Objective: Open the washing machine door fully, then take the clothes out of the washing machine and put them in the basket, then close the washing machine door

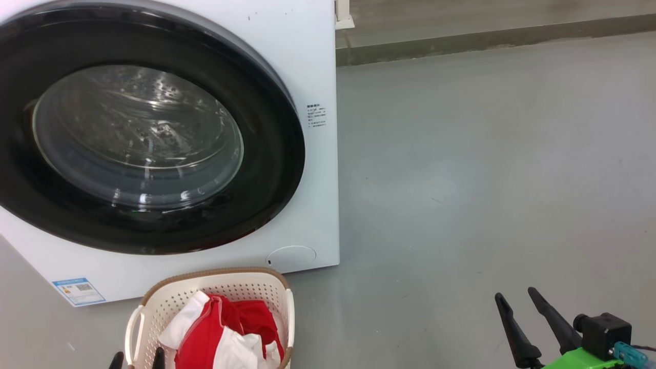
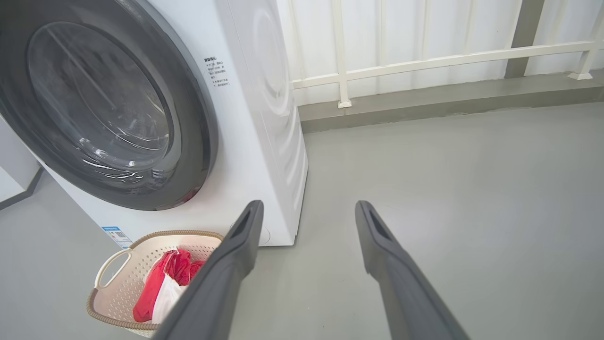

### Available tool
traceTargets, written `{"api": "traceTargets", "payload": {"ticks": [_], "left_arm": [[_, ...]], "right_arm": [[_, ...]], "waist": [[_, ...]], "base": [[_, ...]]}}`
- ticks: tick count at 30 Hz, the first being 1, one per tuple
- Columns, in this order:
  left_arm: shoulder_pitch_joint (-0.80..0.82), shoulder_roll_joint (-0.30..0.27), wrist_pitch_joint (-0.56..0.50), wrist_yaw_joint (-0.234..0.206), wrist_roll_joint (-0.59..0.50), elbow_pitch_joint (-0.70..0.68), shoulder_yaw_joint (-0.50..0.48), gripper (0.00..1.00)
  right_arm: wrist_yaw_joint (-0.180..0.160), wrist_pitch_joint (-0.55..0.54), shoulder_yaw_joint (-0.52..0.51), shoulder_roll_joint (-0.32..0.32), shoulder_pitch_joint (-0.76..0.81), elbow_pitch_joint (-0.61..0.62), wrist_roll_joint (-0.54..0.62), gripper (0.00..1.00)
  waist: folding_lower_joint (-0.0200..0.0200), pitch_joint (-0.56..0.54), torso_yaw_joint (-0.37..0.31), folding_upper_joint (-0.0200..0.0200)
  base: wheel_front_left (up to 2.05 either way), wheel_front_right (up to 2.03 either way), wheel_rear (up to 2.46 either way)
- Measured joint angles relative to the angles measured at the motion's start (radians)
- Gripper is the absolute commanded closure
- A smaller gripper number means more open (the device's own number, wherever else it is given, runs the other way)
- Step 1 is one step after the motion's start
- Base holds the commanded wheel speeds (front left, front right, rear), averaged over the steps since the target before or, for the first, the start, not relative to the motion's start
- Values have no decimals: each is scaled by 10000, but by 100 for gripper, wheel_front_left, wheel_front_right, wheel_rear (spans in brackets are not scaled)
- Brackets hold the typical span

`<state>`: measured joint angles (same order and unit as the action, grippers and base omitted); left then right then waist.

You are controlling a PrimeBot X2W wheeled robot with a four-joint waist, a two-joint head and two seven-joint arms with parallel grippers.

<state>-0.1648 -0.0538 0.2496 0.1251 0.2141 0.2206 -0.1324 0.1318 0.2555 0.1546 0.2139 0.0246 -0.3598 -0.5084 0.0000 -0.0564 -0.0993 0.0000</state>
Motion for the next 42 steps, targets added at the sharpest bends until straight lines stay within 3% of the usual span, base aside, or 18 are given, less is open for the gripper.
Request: {"api": "traceTargets", "payload": {"ticks": [15,16,25,42], "left_arm": [[-20,2,0,0,0,-77,-82,0],[-18,12,-8,-4,-2,-44,-86,100],[-21,343,-121,-13,84,786,52,100],[45,345,-623,-13,2057,779,90,100]], "right_arm": [[0,0,-69,-2,166,54,0,0],[0,0,-67,-10,166,23,0,100],[0,-67,4,-489,438,-738,-52,100],[0,-543,-330,-631,398,-550,-1684,100]], "waist": [[0,24,7,0],[0,30,14,0],[0,36,21,0],[2,121,170,0]], "base": [[0,0,0],[0,0,0],[0,0,0],[0,0,0]]}}
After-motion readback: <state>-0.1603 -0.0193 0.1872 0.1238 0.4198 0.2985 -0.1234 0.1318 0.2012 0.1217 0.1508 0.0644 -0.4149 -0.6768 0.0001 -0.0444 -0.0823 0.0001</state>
